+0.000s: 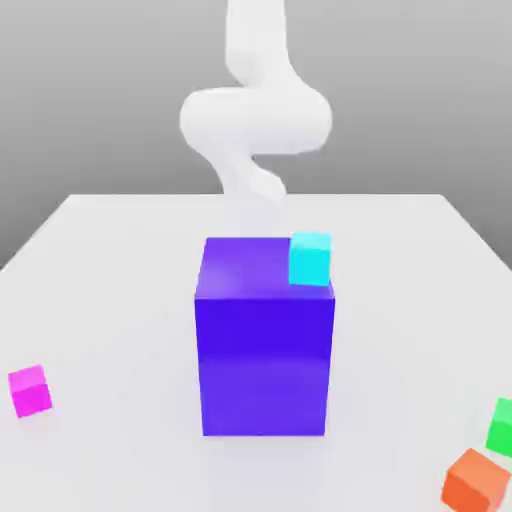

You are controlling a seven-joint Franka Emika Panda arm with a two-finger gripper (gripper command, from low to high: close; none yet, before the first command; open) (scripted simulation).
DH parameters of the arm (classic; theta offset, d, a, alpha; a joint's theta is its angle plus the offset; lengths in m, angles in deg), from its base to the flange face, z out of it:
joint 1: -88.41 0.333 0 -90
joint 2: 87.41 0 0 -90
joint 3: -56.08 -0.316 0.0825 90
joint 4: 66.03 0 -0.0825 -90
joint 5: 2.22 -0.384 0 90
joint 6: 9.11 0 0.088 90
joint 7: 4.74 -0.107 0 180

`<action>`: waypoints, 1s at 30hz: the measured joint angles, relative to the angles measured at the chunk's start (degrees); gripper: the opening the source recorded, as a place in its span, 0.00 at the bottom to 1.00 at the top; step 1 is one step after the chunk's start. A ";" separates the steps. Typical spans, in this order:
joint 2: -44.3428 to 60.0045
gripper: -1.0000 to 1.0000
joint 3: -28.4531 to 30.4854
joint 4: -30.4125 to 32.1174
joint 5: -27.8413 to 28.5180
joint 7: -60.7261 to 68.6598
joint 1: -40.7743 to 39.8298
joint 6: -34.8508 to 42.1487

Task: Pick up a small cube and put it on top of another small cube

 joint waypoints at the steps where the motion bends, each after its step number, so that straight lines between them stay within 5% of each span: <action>1: 1.77 0.50 0.37 0.41 -0.91 -2.42 -1.01 -0.73; 17: 27.78 0.50 4.05 6.32 -10.10 -40.91 -15.65 -11.36; 30: 47.61 0.50 10.13 11.44 -8.76 -78.24 -25.43 -20.90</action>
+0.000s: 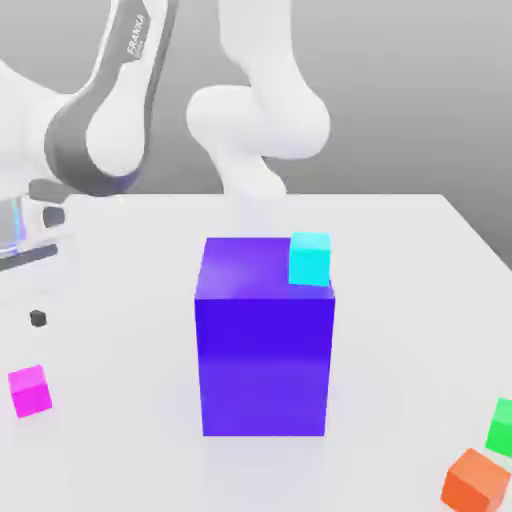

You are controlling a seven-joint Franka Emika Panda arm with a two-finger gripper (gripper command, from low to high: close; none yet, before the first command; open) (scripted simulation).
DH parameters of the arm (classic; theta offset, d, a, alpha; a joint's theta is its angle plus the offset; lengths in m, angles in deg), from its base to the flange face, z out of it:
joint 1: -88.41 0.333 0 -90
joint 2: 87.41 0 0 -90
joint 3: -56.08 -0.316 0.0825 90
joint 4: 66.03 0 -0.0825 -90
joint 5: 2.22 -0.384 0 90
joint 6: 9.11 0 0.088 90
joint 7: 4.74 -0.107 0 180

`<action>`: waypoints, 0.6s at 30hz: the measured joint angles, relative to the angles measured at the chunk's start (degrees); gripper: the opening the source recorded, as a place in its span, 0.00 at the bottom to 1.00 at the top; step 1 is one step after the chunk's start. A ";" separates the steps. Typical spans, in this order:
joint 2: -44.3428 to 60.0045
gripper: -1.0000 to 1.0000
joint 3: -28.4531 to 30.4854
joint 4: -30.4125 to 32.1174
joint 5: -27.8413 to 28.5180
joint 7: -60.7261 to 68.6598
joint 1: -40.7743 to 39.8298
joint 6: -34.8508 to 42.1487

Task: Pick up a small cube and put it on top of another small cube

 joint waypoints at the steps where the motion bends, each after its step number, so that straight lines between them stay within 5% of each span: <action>1: 1.46 0.50 0.96 0.41 0.42 -3.10 -0.10 -0.76; 5: 7.75 0.50 4.33 1.35 0.36 -12.08 -0.42 -4.40; 9: 15.88 0.50 0.21 -0.23 -4.43 -9.53 -3.98 -10.47; 10: 17.40 0.00 -0.79 -0.56 -5.34 -8.89 -4.80 -11.64; 18: 16.09 0.00 0.06 -0.26 -4.42 -9.59 -4.16 -10.77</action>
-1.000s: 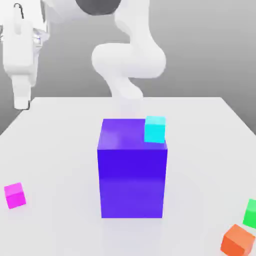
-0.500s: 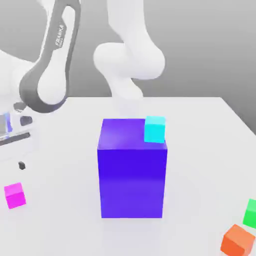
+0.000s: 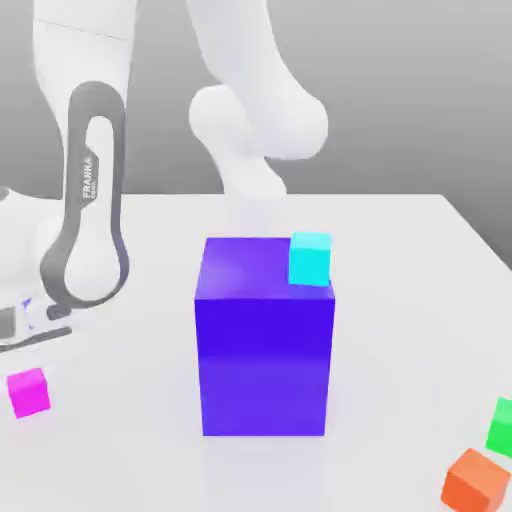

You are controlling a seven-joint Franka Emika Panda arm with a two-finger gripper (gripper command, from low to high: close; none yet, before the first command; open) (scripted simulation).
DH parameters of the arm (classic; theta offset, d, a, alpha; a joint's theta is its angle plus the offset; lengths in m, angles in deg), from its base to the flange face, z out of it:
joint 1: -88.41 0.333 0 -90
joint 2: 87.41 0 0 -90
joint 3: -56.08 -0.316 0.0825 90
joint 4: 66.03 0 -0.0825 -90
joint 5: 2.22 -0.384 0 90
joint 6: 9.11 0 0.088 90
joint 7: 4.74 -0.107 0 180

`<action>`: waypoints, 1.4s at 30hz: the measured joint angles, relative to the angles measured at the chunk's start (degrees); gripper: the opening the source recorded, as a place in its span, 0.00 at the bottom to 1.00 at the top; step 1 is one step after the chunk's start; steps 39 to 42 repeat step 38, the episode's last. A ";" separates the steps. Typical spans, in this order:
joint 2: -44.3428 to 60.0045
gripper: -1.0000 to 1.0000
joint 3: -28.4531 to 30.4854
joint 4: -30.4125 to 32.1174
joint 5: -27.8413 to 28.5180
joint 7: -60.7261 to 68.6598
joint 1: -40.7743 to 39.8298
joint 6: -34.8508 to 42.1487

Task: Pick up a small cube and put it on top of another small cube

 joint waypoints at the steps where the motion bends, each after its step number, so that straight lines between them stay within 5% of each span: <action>1: -1.75 0.00 1.08 0.40 1.20 -0.91 0.82 1.32; 5: -8.06 0.00 3.34 0.83 6.39 -3.44 3.42 7.36; 13: -7.10 0.00 -8.17 -5.71 12.34 -2.11 16.24 14.39; 28: -10.05 0.00 -27.41 -5.98 20.40 -10.93 40.84 16.92; 32: -2.84 0.00 -28.82 -9.00 27.71 -18.10 50.84 12.65; 33: -1.04 1.00 -28.39 -9.60 29.16 -19.33 52.48 11.50; 42: -1.04 1.00 -28.39 -9.60 29.16 -19.33 52.48 11.50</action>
